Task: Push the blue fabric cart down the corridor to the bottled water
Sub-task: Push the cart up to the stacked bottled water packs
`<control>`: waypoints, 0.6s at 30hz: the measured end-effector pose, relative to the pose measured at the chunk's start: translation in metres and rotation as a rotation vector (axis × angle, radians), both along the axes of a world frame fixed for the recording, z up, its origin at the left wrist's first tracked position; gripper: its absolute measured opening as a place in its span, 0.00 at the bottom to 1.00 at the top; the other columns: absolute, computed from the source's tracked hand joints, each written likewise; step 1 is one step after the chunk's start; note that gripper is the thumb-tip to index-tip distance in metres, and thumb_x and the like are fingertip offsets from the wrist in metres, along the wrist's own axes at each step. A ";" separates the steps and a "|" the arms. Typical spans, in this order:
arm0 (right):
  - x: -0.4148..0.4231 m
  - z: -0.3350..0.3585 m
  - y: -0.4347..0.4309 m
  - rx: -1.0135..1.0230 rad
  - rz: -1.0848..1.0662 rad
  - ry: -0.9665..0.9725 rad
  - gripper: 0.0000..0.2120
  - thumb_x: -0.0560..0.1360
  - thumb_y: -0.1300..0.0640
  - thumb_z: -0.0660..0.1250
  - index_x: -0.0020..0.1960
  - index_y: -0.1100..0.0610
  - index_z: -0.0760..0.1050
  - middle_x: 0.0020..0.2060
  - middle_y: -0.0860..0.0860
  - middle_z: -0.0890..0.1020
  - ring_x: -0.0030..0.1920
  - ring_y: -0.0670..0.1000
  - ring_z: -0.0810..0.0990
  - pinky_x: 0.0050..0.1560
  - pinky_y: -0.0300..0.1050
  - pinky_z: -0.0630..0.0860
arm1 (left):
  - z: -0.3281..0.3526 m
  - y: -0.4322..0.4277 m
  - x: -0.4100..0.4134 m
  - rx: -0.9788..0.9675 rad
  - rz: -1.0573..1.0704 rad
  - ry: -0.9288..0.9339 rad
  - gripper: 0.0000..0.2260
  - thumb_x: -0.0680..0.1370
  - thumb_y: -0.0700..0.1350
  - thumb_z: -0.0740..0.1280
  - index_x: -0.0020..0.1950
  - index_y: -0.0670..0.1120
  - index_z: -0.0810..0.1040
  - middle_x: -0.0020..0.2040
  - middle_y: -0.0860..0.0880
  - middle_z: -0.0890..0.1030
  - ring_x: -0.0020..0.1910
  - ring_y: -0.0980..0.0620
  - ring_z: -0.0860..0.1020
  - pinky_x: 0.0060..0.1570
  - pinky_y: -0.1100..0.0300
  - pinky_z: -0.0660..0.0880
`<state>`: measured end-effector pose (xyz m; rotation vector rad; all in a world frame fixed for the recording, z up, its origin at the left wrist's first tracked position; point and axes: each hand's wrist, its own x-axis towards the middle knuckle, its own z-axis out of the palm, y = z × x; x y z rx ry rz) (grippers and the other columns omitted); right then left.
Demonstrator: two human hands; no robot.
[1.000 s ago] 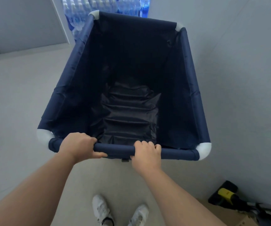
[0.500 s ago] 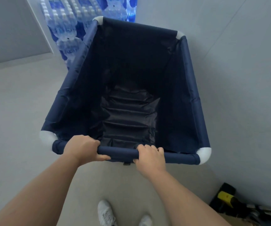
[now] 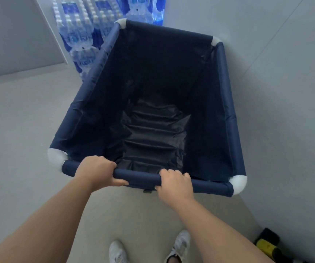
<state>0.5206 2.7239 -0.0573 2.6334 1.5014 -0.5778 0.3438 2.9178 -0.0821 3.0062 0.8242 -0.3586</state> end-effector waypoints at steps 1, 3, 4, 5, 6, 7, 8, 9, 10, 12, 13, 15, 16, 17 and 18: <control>0.007 0.000 0.000 -0.009 0.011 -0.003 0.14 0.78 0.44 0.64 0.57 0.51 0.72 0.52 0.49 0.80 0.54 0.54 0.77 0.57 0.54 0.67 | 0.000 -0.003 0.005 0.004 0.001 -0.003 0.36 0.62 0.83 0.44 0.38 0.56 0.77 0.27 0.57 0.75 0.26 0.59 0.73 0.26 0.61 0.64; 0.024 0.002 -0.002 -0.039 0.033 -0.006 0.14 0.78 0.44 0.64 0.58 0.52 0.71 0.53 0.49 0.80 0.55 0.55 0.77 0.57 0.54 0.67 | -0.002 -0.010 0.016 0.017 0.005 -0.011 0.36 0.62 0.83 0.44 0.37 0.56 0.77 0.27 0.56 0.74 0.25 0.58 0.70 0.26 0.61 0.61; 0.033 0.002 -0.004 -0.060 0.042 -0.007 0.14 0.78 0.44 0.64 0.58 0.52 0.71 0.53 0.50 0.80 0.55 0.55 0.77 0.58 0.54 0.67 | -0.004 -0.016 0.022 0.018 0.007 -0.013 0.36 0.63 0.83 0.44 0.37 0.56 0.77 0.26 0.56 0.74 0.24 0.58 0.70 0.26 0.60 0.61; 0.043 0.002 -0.007 -0.077 0.048 -0.010 0.14 0.78 0.44 0.64 0.59 0.52 0.71 0.54 0.50 0.80 0.55 0.55 0.77 0.58 0.54 0.67 | -0.005 -0.021 0.029 0.017 0.011 -0.015 0.36 0.63 0.83 0.44 0.37 0.55 0.77 0.26 0.56 0.73 0.24 0.58 0.70 0.26 0.60 0.61; 0.052 0.002 -0.009 -0.091 0.054 -0.013 0.15 0.78 0.44 0.64 0.60 0.52 0.71 0.55 0.50 0.80 0.56 0.55 0.77 0.58 0.53 0.67 | -0.007 -0.026 0.036 0.015 0.019 -0.017 0.37 0.64 0.83 0.45 0.36 0.55 0.77 0.26 0.56 0.73 0.25 0.58 0.70 0.26 0.59 0.61; 0.061 0.002 -0.011 -0.104 0.060 -0.013 0.15 0.78 0.44 0.64 0.60 0.52 0.71 0.55 0.50 0.80 0.56 0.55 0.76 0.59 0.53 0.67 | -0.009 -0.031 0.042 0.011 0.028 -0.020 0.37 0.64 0.83 0.45 0.36 0.54 0.77 0.26 0.56 0.73 0.25 0.58 0.71 0.26 0.58 0.63; 0.069 0.003 -0.014 -0.115 0.065 -0.011 0.16 0.78 0.44 0.64 0.61 0.51 0.71 0.55 0.50 0.80 0.57 0.55 0.76 0.59 0.53 0.67 | -0.009 -0.035 0.048 0.005 0.037 -0.022 0.37 0.64 0.84 0.46 0.36 0.54 0.77 0.26 0.55 0.73 0.25 0.57 0.72 0.26 0.58 0.64; 0.076 0.003 -0.016 -0.124 0.071 -0.008 0.16 0.78 0.44 0.64 0.61 0.51 0.71 0.56 0.50 0.80 0.57 0.55 0.76 0.59 0.53 0.67 | -0.009 -0.040 0.054 -0.003 0.046 -0.021 0.37 0.64 0.83 0.46 0.36 0.54 0.77 0.26 0.55 0.74 0.25 0.57 0.72 0.26 0.58 0.65; 0.083 0.003 -0.018 -0.130 0.079 -0.004 0.16 0.78 0.44 0.64 0.62 0.51 0.71 0.56 0.50 0.80 0.57 0.55 0.76 0.60 0.53 0.66 | -0.009 -0.045 0.060 -0.013 0.053 -0.019 0.36 0.64 0.83 0.46 0.36 0.54 0.76 0.26 0.55 0.74 0.25 0.57 0.72 0.26 0.58 0.65; 0.097 0.003 -0.024 -0.132 0.092 0.002 0.16 0.78 0.45 0.64 0.62 0.50 0.71 0.56 0.50 0.80 0.57 0.55 0.76 0.60 0.53 0.66 | -0.007 -0.055 0.071 -0.029 0.069 -0.018 0.36 0.64 0.83 0.47 0.36 0.54 0.77 0.26 0.55 0.74 0.26 0.57 0.73 0.26 0.59 0.66; 0.104 0.003 -0.028 -0.132 0.099 0.004 0.15 0.78 0.45 0.64 0.62 0.50 0.71 0.56 0.50 0.80 0.57 0.55 0.76 0.60 0.53 0.66 | -0.006 -0.060 0.077 -0.032 0.078 -0.017 0.36 0.64 0.83 0.47 0.36 0.54 0.77 0.26 0.55 0.74 0.26 0.57 0.73 0.26 0.59 0.66; 0.120 0.004 -0.036 -0.132 0.110 0.004 0.15 0.78 0.45 0.64 0.62 0.50 0.72 0.56 0.50 0.80 0.57 0.55 0.76 0.60 0.52 0.66 | -0.003 -0.072 0.090 -0.038 0.094 -0.009 0.36 0.64 0.82 0.47 0.37 0.54 0.78 0.27 0.55 0.74 0.26 0.57 0.73 0.27 0.59 0.67; 0.128 0.004 -0.040 -0.130 0.116 0.001 0.15 0.78 0.45 0.64 0.61 0.49 0.72 0.56 0.49 0.80 0.57 0.54 0.76 0.60 0.52 0.66 | -0.002 -0.080 0.097 -0.044 0.107 -0.003 0.36 0.64 0.82 0.47 0.38 0.54 0.78 0.27 0.55 0.74 0.27 0.57 0.73 0.28 0.58 0.68; 0.137 0.005 -0.044 -0.129 0.124 -0.003 0.14 0.78 0.46 0.64 0.61 0.49 0.72 0.55 0.49 0.80 0.57 0.54 0.76 0.59 0.52 0.66 | -0.002 -0.087 0.105 -0.050 0.124 0.001 0.35 0.64 0.82 0.47 0.38 0.54 0.78 0.28 0.56 0.75 0.27 0.57 0.74 0.28 0.58 0.68; 0.146 0.005 -0.048 -0.127 0.133 -0.011 0.14 0.77 0.46 0.64 0.60 0.49 0.72 0.55 0.49 0.80 0.56 0.54 0.76 0.59 0.52 0.66 | -0.002 -0.094 0.112 -0.056 0.142 0.003 0.35 0.64 0.81 0.47 0.38 0.54 0.78 0.28 0.56 0.75 0.28 0.57 0.74 0.29 0.58 0.70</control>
